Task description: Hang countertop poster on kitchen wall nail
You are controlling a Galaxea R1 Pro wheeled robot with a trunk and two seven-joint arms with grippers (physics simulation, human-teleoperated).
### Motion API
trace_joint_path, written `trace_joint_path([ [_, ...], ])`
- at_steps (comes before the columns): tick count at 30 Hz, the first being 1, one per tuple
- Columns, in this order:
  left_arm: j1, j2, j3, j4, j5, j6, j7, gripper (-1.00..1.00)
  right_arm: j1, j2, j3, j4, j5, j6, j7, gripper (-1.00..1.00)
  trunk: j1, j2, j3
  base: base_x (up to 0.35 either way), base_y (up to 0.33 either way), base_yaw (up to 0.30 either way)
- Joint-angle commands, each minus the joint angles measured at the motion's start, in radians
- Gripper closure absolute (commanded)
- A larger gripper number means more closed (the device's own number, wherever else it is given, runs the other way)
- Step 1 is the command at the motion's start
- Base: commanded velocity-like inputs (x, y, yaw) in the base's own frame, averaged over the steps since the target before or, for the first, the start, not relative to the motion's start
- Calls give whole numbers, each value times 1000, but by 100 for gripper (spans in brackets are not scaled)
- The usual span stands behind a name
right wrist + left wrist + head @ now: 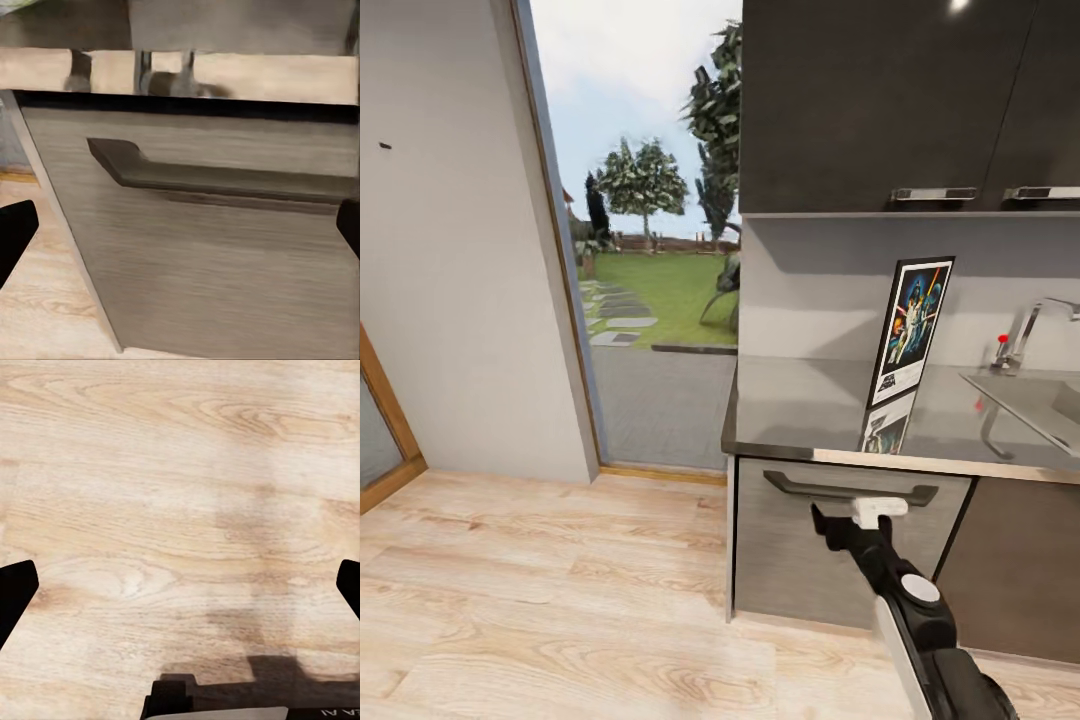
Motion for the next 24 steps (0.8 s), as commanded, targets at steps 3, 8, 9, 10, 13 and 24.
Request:
trace_joint_path([
  [3, 0, 0, 1, -1, -1, -2, 0, -100, -60, 1, -1, -6, 0, 51, 0, -100, 0, -1, -1, 0, 0, 0],
  [8, 0, 0, 1, -1, -1, -2, 0, -100, -161, 1, -1, -9, 1, 127, -2, -100, 0, -1, -1, 0, 0, 0],
  [9, 0, 0, 1, -1, -1, -2, 0, -100, -211, 1, -2, -10, 2, 162, -4, -100, 0, -1, -1, 0, 0, 0],
  [10, 1, 0, 1, -1, -1, -2, 0, -100, -226, 1, -3, -10, 2, 176, -5, -100, 0, -1, -1, 0, 0, 0],
  [13, 0, 0, 1, -1, -1, -2, 0, -100, -274, 1, -5, -11, 4, 222, -6, -100, 0, -1, -1, 0, 0, 0],
  [24, 0, 1, 1, -1, -1, -2, 1, -100, -423, -1, -11, -2, 10, 340, -265, -100, 0, -1, -1, 0, 0, 0],
])
